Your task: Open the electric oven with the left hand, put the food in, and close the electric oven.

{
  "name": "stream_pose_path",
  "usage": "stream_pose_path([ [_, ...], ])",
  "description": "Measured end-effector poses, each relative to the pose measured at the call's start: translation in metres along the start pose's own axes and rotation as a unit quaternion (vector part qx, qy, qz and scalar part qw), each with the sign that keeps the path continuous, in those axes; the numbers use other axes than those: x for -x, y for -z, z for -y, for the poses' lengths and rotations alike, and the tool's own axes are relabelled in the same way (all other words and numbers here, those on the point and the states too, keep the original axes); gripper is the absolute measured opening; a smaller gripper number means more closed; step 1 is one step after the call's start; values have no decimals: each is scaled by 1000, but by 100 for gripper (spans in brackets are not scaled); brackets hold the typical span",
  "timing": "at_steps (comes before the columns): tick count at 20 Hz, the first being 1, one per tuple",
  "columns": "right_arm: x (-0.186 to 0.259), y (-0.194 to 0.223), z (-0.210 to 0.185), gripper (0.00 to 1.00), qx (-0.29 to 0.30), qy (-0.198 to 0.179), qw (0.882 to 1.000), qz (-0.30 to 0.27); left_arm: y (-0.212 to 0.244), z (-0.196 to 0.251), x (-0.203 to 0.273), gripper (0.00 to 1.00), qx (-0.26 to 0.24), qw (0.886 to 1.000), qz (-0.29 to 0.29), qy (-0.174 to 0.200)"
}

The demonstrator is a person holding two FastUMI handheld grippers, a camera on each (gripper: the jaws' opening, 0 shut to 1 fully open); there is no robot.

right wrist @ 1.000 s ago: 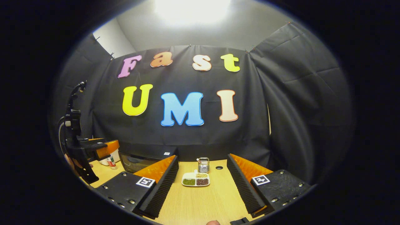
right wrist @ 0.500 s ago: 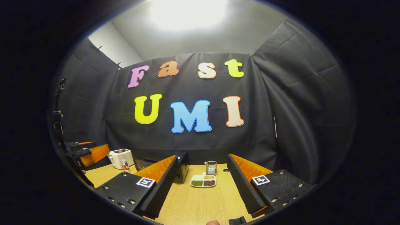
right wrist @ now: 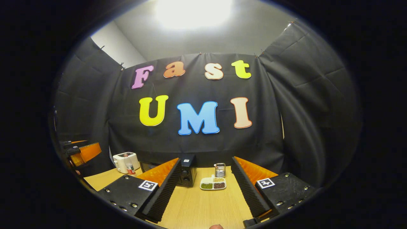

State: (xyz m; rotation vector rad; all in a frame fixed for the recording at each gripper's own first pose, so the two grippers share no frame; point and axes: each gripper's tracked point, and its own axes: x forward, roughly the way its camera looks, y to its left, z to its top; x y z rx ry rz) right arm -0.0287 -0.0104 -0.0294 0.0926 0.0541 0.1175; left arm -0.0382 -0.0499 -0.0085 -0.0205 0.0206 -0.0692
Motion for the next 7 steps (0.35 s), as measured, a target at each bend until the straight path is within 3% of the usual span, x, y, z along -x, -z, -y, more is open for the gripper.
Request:
stream_pose_path([
  [4, -7, -3, -16, 98, 2, -7, 1000, 4, 2, -21, 4, 100, 2, 1000, -5, -12],
  [7, -10, -8, -26, 98, 3, -9, 1000, 14, 1, -31, 6, 90, -2, 1000, -4, -15],
])
